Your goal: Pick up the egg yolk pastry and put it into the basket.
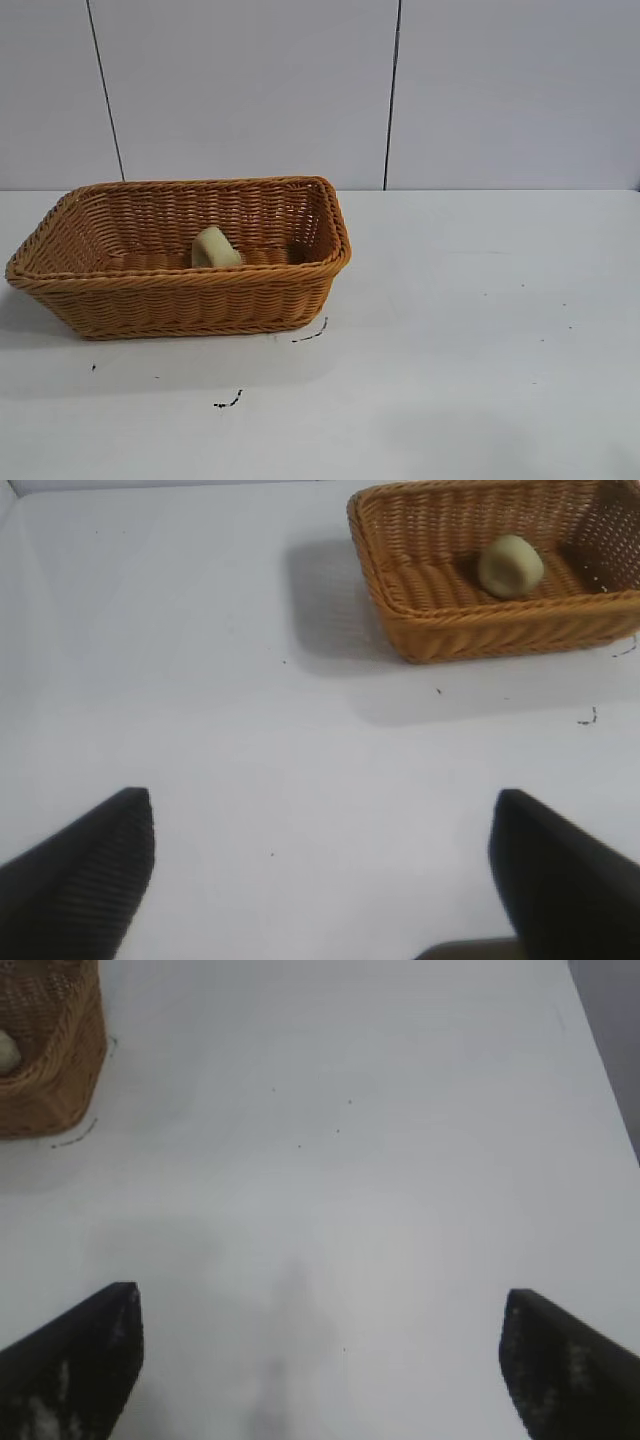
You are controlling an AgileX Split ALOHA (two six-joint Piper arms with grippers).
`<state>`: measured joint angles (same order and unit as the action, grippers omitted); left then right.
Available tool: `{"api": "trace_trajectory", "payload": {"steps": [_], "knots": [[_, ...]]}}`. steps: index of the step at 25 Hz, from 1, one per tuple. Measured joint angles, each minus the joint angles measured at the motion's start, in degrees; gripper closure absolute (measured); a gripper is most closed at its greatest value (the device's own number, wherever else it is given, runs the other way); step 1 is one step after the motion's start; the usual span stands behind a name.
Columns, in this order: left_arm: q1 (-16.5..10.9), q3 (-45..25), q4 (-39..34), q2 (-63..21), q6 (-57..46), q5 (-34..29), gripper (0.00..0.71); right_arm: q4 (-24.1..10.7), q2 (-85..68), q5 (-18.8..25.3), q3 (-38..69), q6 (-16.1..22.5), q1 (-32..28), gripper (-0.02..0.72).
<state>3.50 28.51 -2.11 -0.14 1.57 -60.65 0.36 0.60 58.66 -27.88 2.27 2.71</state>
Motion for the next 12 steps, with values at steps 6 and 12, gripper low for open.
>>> {"api": "trace_trajectory", "payload": {"steps": [6, 12], "knots": [[0.0, 0.0, 0.0, 0.0, 0.0, 0.0, 0.017, 0.18, -0.97, -0.02, 0.0, 0.0, 0.06, 0.008], [0.0, 0.0, 0.0, 0.0, 0.0, 0.0, 0.017, 0.18, -0.97, -0.03, 0.0, 0.0, 0.06, 0.008]]}}
